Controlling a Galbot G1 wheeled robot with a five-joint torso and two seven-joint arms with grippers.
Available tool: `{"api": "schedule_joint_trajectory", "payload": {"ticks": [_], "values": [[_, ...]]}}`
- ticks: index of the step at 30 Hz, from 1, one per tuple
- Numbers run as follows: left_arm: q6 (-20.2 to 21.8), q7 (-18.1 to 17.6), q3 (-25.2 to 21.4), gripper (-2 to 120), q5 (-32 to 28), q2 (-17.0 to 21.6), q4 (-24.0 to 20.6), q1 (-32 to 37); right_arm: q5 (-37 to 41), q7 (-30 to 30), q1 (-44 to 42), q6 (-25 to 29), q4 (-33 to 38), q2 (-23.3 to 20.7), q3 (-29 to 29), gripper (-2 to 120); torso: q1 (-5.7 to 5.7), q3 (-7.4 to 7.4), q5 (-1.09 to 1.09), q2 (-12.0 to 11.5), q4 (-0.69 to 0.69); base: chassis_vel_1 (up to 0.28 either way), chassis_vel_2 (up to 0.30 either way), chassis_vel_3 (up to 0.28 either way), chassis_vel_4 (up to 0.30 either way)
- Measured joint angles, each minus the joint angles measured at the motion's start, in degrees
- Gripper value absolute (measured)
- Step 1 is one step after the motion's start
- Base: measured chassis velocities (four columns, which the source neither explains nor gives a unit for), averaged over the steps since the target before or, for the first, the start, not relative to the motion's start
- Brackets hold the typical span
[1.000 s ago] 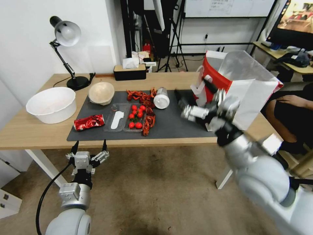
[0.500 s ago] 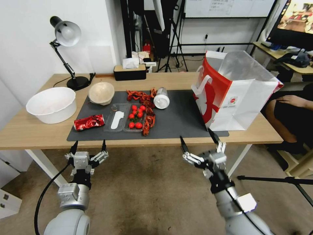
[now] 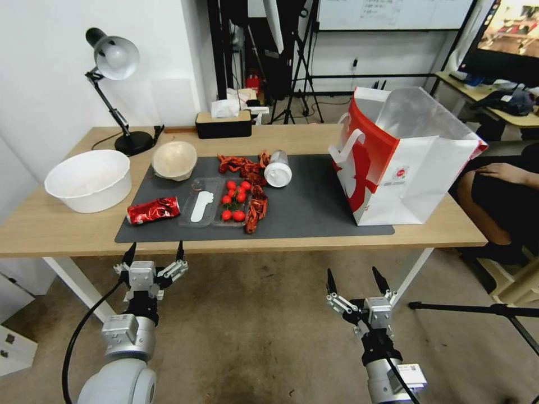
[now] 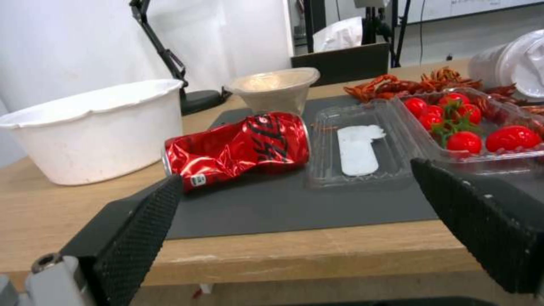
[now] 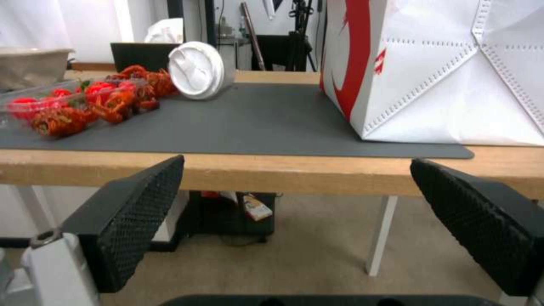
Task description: Pick up the trash from the table and place it into the takeout bag.
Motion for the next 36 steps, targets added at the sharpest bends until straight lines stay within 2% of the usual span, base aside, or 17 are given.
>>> {"api": "schedule_joint_trajectory", "payload": {"ticks": [7,9,10,12,13,15,16,19,21,26,28,31,36], "values": [[0.0,0.0,0.0,100,0.0,0.0,0.0,0.0,1.3,-0.1,2.0,-0.7,-1.1,0.1,-0.6,100,0.0,0.0,0.0,0.0,0.0,0.0,0.0,0.0,0.0],[-0.1,0.0,0.0,100,0.0,0.1,0.0,0.0,3.7,0.4,6.4,-4.1,0.6,-0.4,-2.2,100,0.0,0.0,0.0,0.0,-0.01,0.0,0.0,0.0,0.0],[-0.1,0.0,0.0,100,0.0,0.1,0.0,0.0,3.7,0.4,6.4,-4.1,0.6,-0.4,-2.2,100,0.0,0.0,0.0,0.0,-0.01,0.0,0.0,0.0,0.0],[-0.1,0.0,0.2,100,0.0,-0.1,0.0,0.0,9.5,0.4,14.8,-9.2,1.9,-2.1,-3.3,100,0.0,0.01,0.0,0.0,0.0,0.0,0.0,0.0,0.0],[-0.1,0.0,0.2,100,0.0,-0.1,0.0,0.0,9.5,0.4,14.8,-9.2,1.9,-2.1,-3.3,100,0.0,0.01,0.0,0.0,0.0,0.0,0.0,0.0,0.0],[0.0,0.0,0.3,100,0.3,-0.2,0.0,0.0,15.2,0.3,22.3,-11.6,0.6,-3.9,-5.3,100,0.0,0.01,0.01,0.0,0.0,0.0,0.0,0.0,0.0],[0.0,0.0,0.3,100,0.3,-0.2,0.0,0.0,15.2,0.3,22.3,-11.6,0.6,-3.9,-5.3,100,0.0,0.01,0.01,0.0,0.0,0.0,0.0,0.0,0.0],[0.0,0.1,0.3,100,0.4,-0.3,0.2,-0.1,21.9,0.4,31.5,-13.6,-2.9,-4.8,-8.4,100,0.01,0.01,0.02,0.0,-0.01,0.0,0.0,0.0,0.0],[0.0,0.1,0.2,100,0.5,-0.3,0.2,-0.1,23.2,0.5,33.6,-14.0,-3.8,-4.8,-9.1,100,0.0,0.01,0.0,0.0,0.0,0.0,0.0,0.0,0.0],[0.1,0.1,0.0,100,0.6,-0.4,0.4,-0.1,31.8,2.4,47.3,-16.6,-11.5,-4.1,-15.1,100,0.01,0.01,0.01,0.0,0.01,0.0,0.0,0.0,0.0],[0.1,0.1,0.0,100,0.6,-0.5,0.4,-0.1,32.5,2.6,48.5,-16.7,-12.2,-3.9,-15.8,100,0.01,0.01,0.0,0.0,0.01,0.0,0.0,0.0,0.0],[0.1,0.0,-0.3,100,0.6,-0.5,0.5,0.0,38.3,4.7,59.3,-18.0,-20.0,-1.3,-22.4,100,0.02,0.01,-0.01,0.0,0.01,0.0,0.0,0.0,0.0],[0.0,0.0,-0.6,100,0.6,-0.4,0.5,0.1,41.2,5.0,65.7,-18.1,-25.6,1.5,-26.4,100,0.02,0.01,-0.01,0.0,0.01,0.0,0.0,0.0,0.0]]}}
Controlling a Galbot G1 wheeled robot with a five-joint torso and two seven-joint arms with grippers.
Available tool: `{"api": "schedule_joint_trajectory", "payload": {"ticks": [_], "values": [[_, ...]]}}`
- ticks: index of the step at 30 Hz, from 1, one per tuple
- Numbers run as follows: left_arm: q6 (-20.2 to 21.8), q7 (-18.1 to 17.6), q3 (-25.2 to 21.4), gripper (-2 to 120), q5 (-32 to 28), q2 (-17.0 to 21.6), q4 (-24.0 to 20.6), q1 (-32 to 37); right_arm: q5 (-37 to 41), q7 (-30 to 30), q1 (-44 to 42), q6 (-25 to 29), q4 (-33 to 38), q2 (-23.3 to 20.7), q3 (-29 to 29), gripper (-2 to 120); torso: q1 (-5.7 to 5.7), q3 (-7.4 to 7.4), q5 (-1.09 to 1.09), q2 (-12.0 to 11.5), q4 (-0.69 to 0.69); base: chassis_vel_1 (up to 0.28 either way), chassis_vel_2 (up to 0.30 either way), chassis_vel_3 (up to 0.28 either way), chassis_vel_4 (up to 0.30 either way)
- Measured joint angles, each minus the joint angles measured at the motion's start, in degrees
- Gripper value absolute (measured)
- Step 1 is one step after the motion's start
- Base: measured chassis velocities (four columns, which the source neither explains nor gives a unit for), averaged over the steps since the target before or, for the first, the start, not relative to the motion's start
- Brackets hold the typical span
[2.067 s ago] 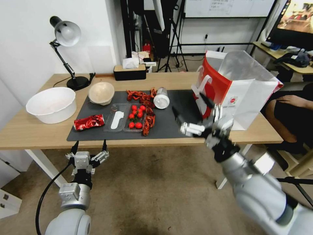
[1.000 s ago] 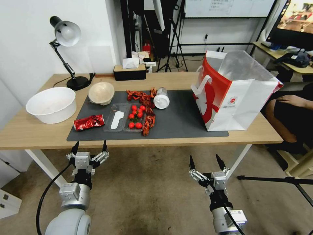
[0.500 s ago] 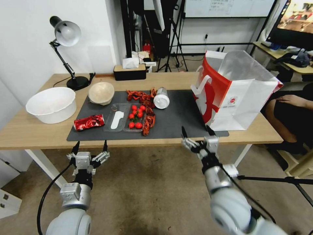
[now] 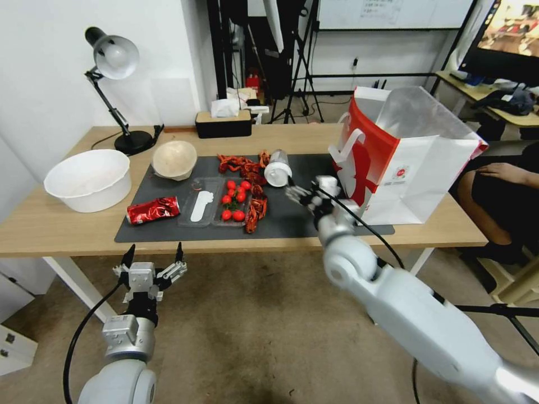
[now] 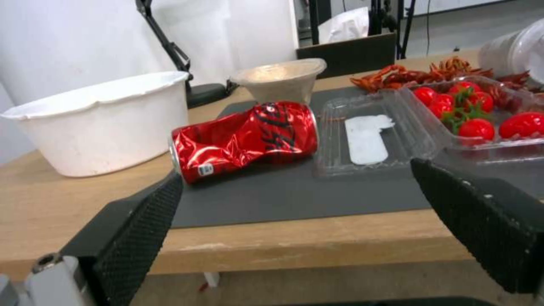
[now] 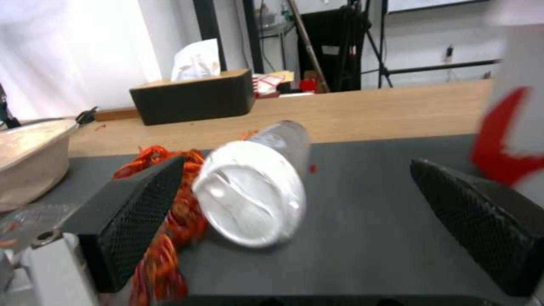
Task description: Pick up the trash from the table and place it into the takeout bag.
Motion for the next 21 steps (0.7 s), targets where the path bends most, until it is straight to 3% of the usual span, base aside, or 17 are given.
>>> {"api": "schedule_joint_trajectory", "payload": {"ticks": [8,21], "values": [[-0.4,-0.1,-0.3,100,-0.2,0.0,0.0,0.0,1.9,2.5,7.7,-2.3,-8.4,4.2,-6.5,100,-0.01,-0.01,0.01,0.0,0.0,0.0,0.0,0.0,0.0],[-0.7,-0.1,-0.2,100,-0.3,0.0,0.5,-0.1,1.8,3.4,10.7,-2.9,-14.2,6.4,-8.4,100,-0.01,-0.01,0.01,0.0,-0.01,0.0,0.0,0.0,0.0]]}}
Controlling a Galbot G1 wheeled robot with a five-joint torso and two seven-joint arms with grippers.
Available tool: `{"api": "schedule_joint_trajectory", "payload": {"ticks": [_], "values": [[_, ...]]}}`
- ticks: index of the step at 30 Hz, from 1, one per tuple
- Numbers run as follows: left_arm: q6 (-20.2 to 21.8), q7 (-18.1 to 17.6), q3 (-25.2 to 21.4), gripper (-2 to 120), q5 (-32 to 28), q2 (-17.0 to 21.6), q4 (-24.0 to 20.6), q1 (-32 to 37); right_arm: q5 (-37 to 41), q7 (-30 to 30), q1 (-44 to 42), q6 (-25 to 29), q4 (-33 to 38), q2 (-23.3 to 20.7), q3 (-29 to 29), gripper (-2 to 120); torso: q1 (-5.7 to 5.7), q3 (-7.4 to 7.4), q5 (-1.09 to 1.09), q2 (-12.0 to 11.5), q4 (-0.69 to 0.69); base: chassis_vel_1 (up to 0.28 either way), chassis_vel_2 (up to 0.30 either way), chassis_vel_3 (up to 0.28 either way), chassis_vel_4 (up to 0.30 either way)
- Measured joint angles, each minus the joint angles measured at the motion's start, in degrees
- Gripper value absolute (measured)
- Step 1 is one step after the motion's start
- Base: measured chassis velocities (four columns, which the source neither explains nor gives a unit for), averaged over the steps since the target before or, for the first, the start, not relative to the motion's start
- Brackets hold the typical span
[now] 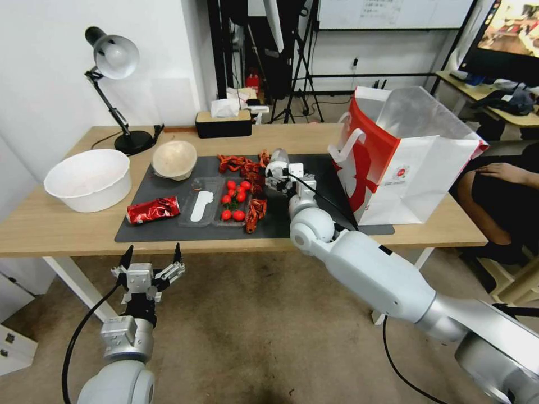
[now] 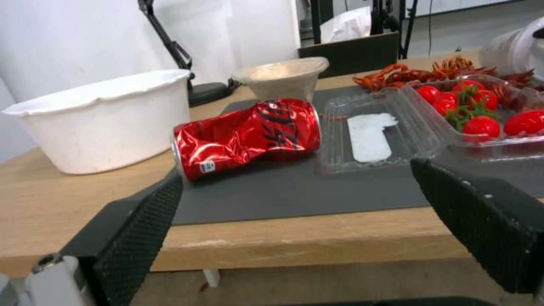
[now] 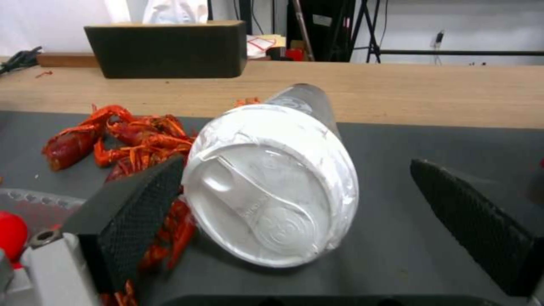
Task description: Pick up the trash from the table and place it into the takeout bag.
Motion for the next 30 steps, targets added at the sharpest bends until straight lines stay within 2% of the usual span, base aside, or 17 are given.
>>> {"api": "schedule_joint_trajectory", "payload": {"ticks": [16,21,23,27,30], "values": [[-0.8,0.0,0.2,100,0.0,-0.1,1.1,-0.2,-0.4,-0.9,2.5,0.5,-5.2,2.9,-1.6,99,-0.01,-0.01,0.01,0.0,0.0,0.0,0.0,0.0,0.0],[-1.3,0.0,0.1,100,0.0,0.1,1.3,-0.2,-0.5,-0.1,3.3,-0.6,-7.8,4.4,-2.1,90,-0.02,-0.01,0.0,0.0,0.01,0.0,0.0,0.0,0.0],[-1.6,0.0,0.0,100,-0.1,0.1,1.5,-0.2,-0.5,0.2,3.4,-0.8,-8.2,4.7,-2.2,80,-0.02,-0.01,0.01,0.0,0.01,0.0,0.0,0.0,0.0],[-1.7,0.0,0.0,100,-0.1,0.2,1.6,-0.3,-0.5,0.4,3.2,-1.0,-8.3,4.8,-2.2,73,-0.02,-0.01,0.01,0.0,0.01,0.0,0.0,0.0,0.0],[-1.7,0.0,0.0,100,-0.1,0.2,1.6,-0.5,-0.5,0.4,3.0,-1.0,-8.2,4.7,-2.2,73,-0.02,-0.02,0.01,0.0,0.02,0.0,0.0,0.0,0.0]]}}
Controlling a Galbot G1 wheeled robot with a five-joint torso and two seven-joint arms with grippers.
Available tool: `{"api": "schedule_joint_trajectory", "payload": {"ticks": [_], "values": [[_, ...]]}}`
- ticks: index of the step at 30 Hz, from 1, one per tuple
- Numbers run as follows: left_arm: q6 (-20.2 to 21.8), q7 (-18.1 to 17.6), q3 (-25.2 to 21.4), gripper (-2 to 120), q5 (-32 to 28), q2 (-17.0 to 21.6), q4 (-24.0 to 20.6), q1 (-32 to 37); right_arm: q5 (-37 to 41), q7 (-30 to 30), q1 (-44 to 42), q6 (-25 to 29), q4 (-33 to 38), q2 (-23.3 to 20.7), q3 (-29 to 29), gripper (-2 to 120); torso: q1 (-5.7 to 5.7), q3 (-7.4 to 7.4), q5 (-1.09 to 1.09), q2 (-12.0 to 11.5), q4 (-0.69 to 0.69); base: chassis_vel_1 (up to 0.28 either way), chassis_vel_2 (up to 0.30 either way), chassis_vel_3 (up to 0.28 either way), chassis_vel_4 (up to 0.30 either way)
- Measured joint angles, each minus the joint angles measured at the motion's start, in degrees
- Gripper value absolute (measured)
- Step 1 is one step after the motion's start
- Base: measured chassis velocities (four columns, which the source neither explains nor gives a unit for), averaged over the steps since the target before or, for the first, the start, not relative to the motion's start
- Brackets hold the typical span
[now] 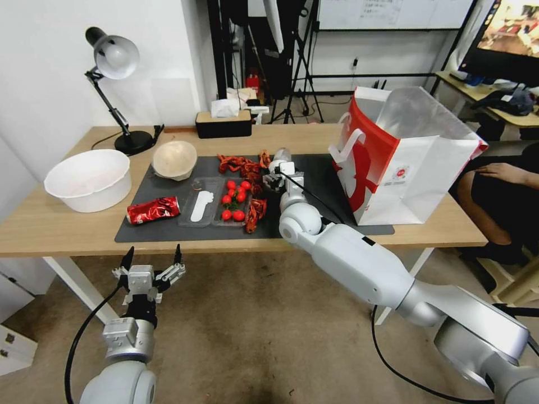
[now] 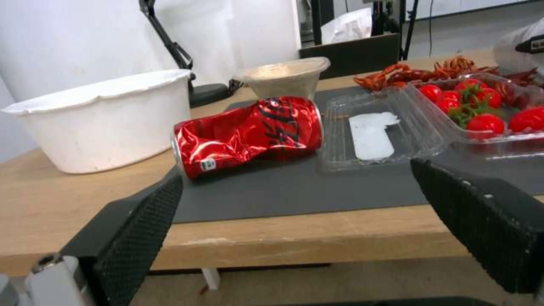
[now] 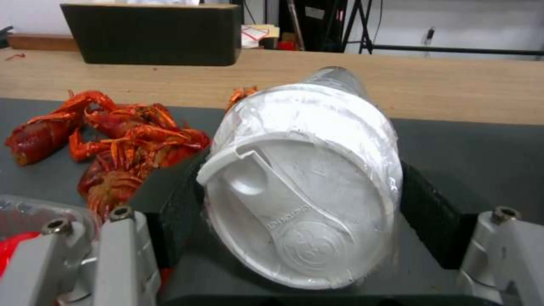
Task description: Pick up the trash from the table and place it into the takeout bag.
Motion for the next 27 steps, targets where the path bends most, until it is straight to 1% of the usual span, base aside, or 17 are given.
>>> {"api": "schedule_joint_trajectory", "payload": {"ticks": [4,6,7,8,10,11,12,14,16,17,19,20,22,23,24,27], "values": [[0.0,0.0,0.0,100,0.0,0.0,0.1,-0.1,0.0,0.0,-0.2,0.0,0.5,-0.3,0.1,73,0.0,0.0,0.0,0.0,0.0,0.0,0.0,0.0,0.0],[0.0,0.0,0.0,100,0.0,0.0,0.1,-0.1,0.3,-0.1,-0.5,0.0,1.9,-1.1,0.4,73,0.0,0.01,-0.01,0.0,-0.01,0.0,0.0,0.0,0.0],[0.0,0.0,0.0,100,0.0,0.0,0.1,-0.1,0.8,-0.5,-0.7,0.3,3.3,-1.6,0.6,73,0.01,0.02,-0.01,0.0,-0.05,0.0,0.0,0.0,0.0],[0.0,0.0,0.0,100,0.0,0.0,0.1,-0.1,0.8,-0.5,-0.7,0.3,3.3,-1.6,0.6,73,0.01,0.02,-0.01,0.0,-0.05,0.0,0.0,0.0,0.0],[0.1,0.0,0.0,100,0.0,0.0,0.2,-0.2,1.2,-1.3,-1.0,1.0,7.3,-2.5,1.6,72,0.01,0.03,0.01,0.0,-0.02,0.0,0.0,0.0,0.0],[0.1,0.0,0.1,100,0.0,-0.1,0.2,-0.2,1.5,-1.6,-1.1,1.3,11.0,-3.3,2.6,72,0.01,0.02,-0.01,0.0,-0.01,0.0,0.0,0.0,0.0],[0.1,0.0,0.1,100,0.0,-0.1,0.2,-0.2,1.5,-1.6,-1.1,1.3,11.0,-3.3,2.6,72,0.01,0.02,-0.01,0.0,-0.01,0.0,0.0,0.0,0.0],[0.1,0.0,0.2,100,0.0,-0.1,0.3,-0.2,1.8,-2.1,-0.9,1.4,16.9,-4.4,4.7,72,0.01,0.01,0.0,0.0,0.0,0.0,0.0,0.0,0.0],[0.1,0.0,0.2,100,0.0,-0.1,0.3,-0.2,1.9,-2.1,-0.7,1.4,18.1,-4.7,5.2,72,0.0,0.02,-0.01,0.0,0.0,0.0,0.0,0.0,0.0],[0.2,0.0,0.4,100,0.1,-0.2,0.3,-0.3,2.0,-2.3,0.1,1.3,21.4,-5.7,6.7,72,0.01,0.01,0.0,0.0,-0.01,0.0,0.0,0.0,0.0],[0.2,0.0,0.4,100,0.1,-0.3,0.3,-0.3,2.1,-2.2,1.6,0.4,24.9,-7.3,10.2,72,0.01,0.01,0.0,0.0,0.0,0.0,0.0,0.0,0.0],[0.2,0.0,0.4,100,0.1,-0.3,0.3,-0.3,2.1,-2.2,1.6,0.4,24.9,-7.3,10.2,72,0.01,0.01,0.0,0.0,0.0,0.0,0.0,0.0,0.0],[0.2,0.0,0.4,100,0.2,-0.3,0.3,-0.2,2.0,-0.8,2.7,-1.7,27.5,-8.7,13.9,72,0.01,0.01,0.01,0.0,-0.01,0.0,0.0,0.0,0.0],[0.3,0.0,0.4,100,0.3,-0.3,0.3,-0.2,1.9,1.0,3.3,-3.9,29.1,-9.9,16.6,72,0.01,0.01,0.0,0.0,-0.01,0.0,0.0,0.0,0.0],[0.3,0.0,0.4,100,0.3,-0.3,0.3,-0.2,1.9,1.0,3.3,-3.9,29.1,-9.9,16.6,72,0.01,0.01,0.0,0.0,-0.01,0.0,0.0,0.0,0.0],[0.3,0.0,0.4,100,0.3,-0.3,0.2,-0.1,1.9,6.8,3.7,-8.6,31.6,-12.7,21.2,72,0.0,0.0,0.01,0.0,-0.02,0.0,0.0,0.0,0.0]]}}
